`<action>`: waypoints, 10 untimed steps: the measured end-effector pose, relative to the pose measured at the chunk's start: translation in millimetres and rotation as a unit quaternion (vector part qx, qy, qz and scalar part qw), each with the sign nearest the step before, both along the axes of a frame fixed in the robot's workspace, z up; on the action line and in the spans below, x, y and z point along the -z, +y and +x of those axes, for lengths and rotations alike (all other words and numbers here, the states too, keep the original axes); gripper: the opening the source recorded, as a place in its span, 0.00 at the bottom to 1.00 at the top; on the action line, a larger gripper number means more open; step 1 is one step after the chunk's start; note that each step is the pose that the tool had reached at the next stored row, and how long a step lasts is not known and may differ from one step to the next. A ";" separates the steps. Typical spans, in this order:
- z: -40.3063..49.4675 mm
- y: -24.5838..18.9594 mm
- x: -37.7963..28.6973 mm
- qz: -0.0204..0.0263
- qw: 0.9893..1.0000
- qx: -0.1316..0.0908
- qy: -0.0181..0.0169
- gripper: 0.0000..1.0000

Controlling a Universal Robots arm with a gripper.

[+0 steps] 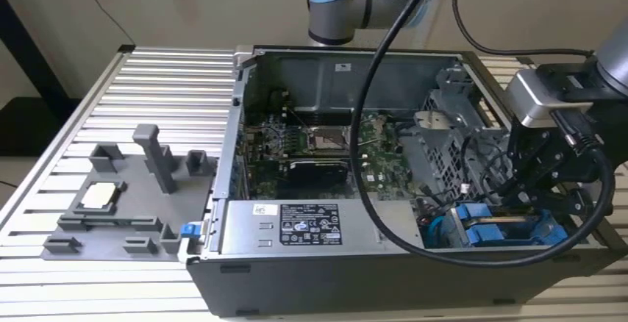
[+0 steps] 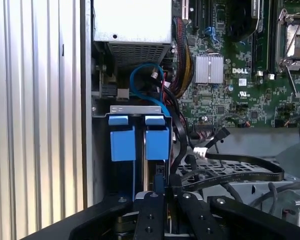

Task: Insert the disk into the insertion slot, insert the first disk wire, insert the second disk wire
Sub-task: 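Insert the second disk wire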

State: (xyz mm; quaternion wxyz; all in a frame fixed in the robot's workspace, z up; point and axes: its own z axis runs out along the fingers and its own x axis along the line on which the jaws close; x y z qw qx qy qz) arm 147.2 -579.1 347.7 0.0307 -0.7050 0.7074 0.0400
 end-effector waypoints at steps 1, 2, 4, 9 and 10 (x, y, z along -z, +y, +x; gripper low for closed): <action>0.3 0.0 0.3 0.000 1.000 0.001 0.002 0.16; 0.5 0.0 0.6 0.000 1.000 0.001 0.005 0.16; 0.6 -0.1 1.0 0.000 1.000 0.003 0.010 0.16; 3.4 -0.1 1.6 0.000 1.000 0.006 0.015 0.16; 4.0 -0.1 1.6 0.000 1.000 0.006 0.015 0.16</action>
